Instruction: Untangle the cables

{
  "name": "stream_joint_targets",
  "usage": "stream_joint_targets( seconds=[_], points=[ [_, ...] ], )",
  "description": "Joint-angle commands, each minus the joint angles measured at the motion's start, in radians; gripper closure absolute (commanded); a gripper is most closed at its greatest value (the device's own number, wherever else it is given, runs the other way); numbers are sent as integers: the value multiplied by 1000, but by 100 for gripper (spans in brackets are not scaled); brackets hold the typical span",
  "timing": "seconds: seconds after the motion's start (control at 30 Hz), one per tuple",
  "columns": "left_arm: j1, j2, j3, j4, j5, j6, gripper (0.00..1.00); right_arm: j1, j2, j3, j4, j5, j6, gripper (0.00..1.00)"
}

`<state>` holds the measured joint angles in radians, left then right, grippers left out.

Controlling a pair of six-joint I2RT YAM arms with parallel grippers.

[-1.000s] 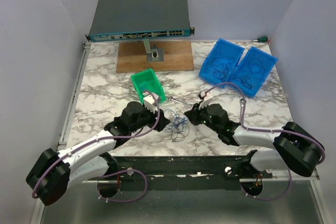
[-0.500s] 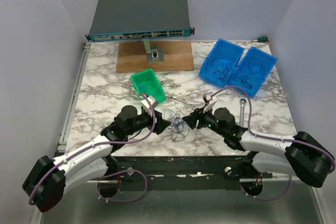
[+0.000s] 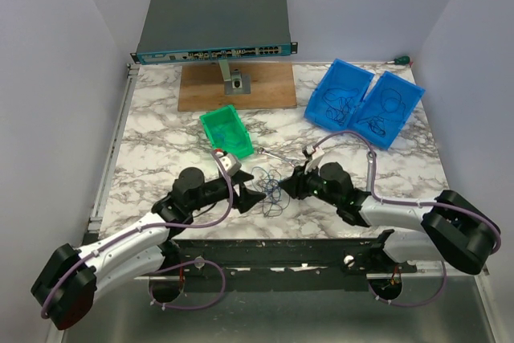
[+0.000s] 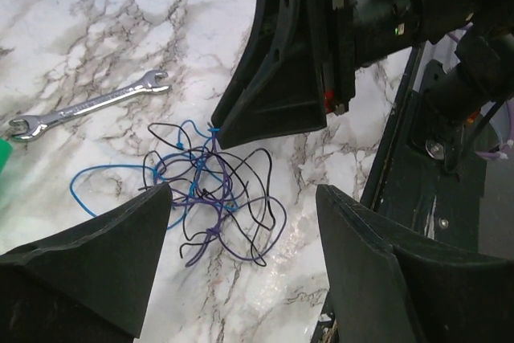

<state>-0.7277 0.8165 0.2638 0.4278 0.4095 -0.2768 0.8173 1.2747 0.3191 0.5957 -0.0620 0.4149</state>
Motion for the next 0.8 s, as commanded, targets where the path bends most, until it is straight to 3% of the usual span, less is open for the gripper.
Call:
stream_joint_targets(
  seconds=[0.0,0.2,0.27,0.37,0.53,0.77],
  points=[
    [-22,42,27,16,63,26,24,6,4,19,6,16,4,74],
    [-46,107,68,-26,50,42,24,6,-28,-1,31,5,-2,91],
    [-56,153,103,-70,35,53,28,6,-39,-10,46,-8,-7,95],
    [-70,226,162,-143,-1,64,44,6,-49,-17,55,-15,-12,99],
    [-76,252,206,-236,-126,71,99,7,-62,-18,38,48,-1,99],
    [-76,66,109,-198,-284,58,100,6,-126,-15,-88,356,53,99]
  ],
)
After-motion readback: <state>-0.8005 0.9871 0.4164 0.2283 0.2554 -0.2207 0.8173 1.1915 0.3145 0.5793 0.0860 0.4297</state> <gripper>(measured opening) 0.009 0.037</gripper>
